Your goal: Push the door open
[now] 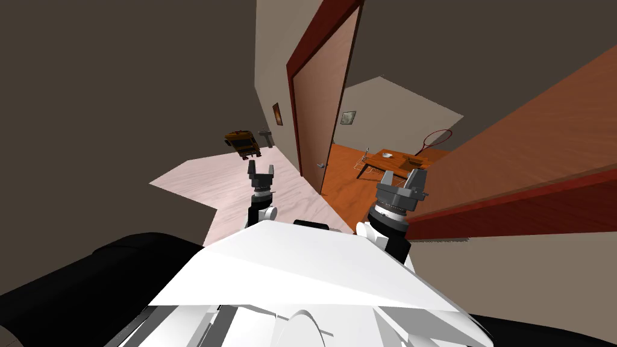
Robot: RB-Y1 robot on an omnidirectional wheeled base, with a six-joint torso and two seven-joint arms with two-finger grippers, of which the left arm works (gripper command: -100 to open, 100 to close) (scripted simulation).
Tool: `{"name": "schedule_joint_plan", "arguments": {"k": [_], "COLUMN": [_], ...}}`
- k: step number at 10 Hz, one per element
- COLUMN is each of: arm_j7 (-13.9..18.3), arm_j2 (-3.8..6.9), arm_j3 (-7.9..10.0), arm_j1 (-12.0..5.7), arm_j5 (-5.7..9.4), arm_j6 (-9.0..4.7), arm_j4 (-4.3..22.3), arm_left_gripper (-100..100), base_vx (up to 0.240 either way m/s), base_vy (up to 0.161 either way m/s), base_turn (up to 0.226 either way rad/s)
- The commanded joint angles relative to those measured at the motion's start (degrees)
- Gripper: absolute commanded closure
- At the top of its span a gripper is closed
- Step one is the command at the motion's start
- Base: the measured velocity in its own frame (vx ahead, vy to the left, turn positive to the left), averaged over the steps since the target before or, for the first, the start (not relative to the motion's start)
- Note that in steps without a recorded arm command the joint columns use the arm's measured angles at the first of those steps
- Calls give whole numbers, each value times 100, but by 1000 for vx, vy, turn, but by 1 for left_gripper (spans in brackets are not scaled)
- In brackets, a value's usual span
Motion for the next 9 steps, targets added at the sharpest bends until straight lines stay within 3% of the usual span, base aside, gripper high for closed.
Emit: {"name": "schedule_joint_plan", "arguments": {"k": [1, 9], "arm_j7": [-7, -36], "arm_j2": [41, 166], "arm_j3": [-61, -309], "arm_j1": [-43, -219], "arm_j5": [-22, -113], "arm_j6": [-24, -119], "arm_j4": [194, 977], "arm_left_gripper": [-100, -100], "base_vx": [172, 98], "base_vy": [-19, 31], "base_turn": [-97, -72]}}
